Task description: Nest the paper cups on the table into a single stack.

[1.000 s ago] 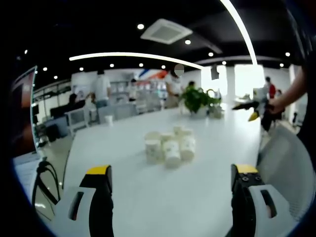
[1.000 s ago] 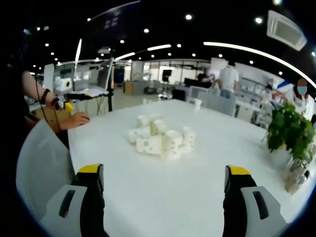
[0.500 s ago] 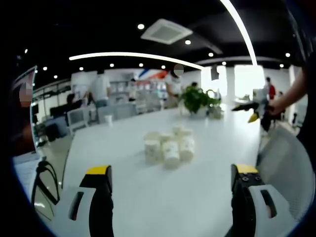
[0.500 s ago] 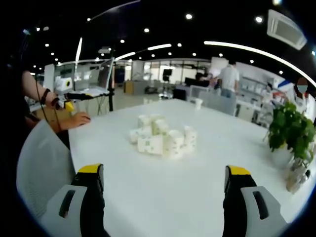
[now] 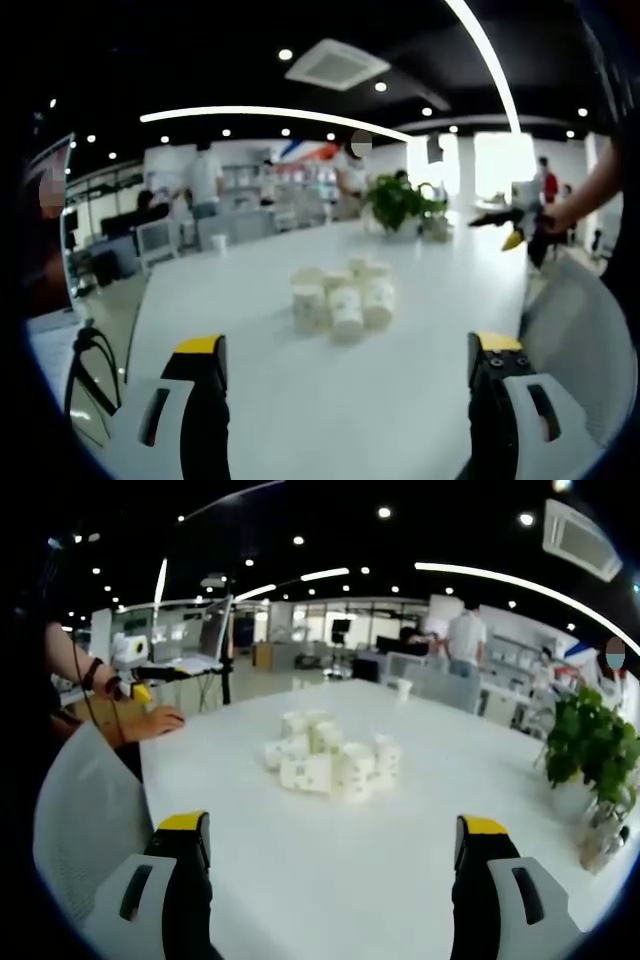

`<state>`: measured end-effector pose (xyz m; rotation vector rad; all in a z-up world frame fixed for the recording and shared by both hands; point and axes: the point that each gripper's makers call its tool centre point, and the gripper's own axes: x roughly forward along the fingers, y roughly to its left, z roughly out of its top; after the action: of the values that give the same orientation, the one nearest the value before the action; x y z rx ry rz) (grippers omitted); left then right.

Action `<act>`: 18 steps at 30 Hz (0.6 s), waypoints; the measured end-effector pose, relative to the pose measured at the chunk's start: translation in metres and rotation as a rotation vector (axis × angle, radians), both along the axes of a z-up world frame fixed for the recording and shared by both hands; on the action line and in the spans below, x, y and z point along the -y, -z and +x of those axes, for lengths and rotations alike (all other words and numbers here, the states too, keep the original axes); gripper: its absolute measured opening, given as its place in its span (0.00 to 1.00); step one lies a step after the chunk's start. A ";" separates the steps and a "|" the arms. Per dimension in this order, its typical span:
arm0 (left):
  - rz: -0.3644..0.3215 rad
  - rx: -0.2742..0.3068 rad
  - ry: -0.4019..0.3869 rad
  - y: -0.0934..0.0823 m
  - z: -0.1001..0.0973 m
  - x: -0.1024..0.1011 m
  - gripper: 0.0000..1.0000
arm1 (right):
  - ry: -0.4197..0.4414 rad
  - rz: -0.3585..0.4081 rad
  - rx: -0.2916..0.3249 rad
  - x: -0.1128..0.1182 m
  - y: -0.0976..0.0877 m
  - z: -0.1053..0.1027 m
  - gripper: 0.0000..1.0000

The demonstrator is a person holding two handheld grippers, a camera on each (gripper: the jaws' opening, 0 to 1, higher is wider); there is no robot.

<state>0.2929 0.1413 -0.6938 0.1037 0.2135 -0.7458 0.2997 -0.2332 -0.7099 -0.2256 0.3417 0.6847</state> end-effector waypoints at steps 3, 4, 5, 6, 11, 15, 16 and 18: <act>0.000 0.002 -0.002 0.000 0.001 0.000 1.00 | -0.001 0.001 -0.003 0.000 0.001 0.001 1.00; -0.002 0.001 -0.002 0.000 0.001 0.001 1.00 | -0.002 -0.001 -0.004 0.000 0.001 0.001 1.00; -0.005 0.002 -0.001 0.000 0.002 0.001 1.00 | -0.003 0.002 -0.006 0.000 0.001 0.000 1.00; -0.003 0.001 -0.002 0.000 0.002 0.001 1.00 | -0.003 0.003 -0.005 0.000 0.001 0.001 1.00; -0.007 0.007 -0.002 0.000 0.004 0.002 1.00 | 0.000 0.001 0.000 -0.006 0.000 0.002 1.00; -0.011 0.010 0.001 -0.001 0.004 0.003 1.00 | -0.005 0.002 0.004 -0.012 -0.002 0.004 1.00; -0.009 0.010 0.002 -0.001 0.004 0.003 1.00 | -0.006 0.000 0.008 -0.012 -0.002 0.005 1.00; -0.009 0.004 0.002 -0.001 0.004 0.004 1.00 | -0.006 0.000 0.006 -0.012 -0.002 0.006 1.00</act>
<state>0.2972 0.1375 -0.6932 0.0969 0.2064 -0.7487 0.3052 -0.2212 -0.7080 -0.2282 0.3353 0.6895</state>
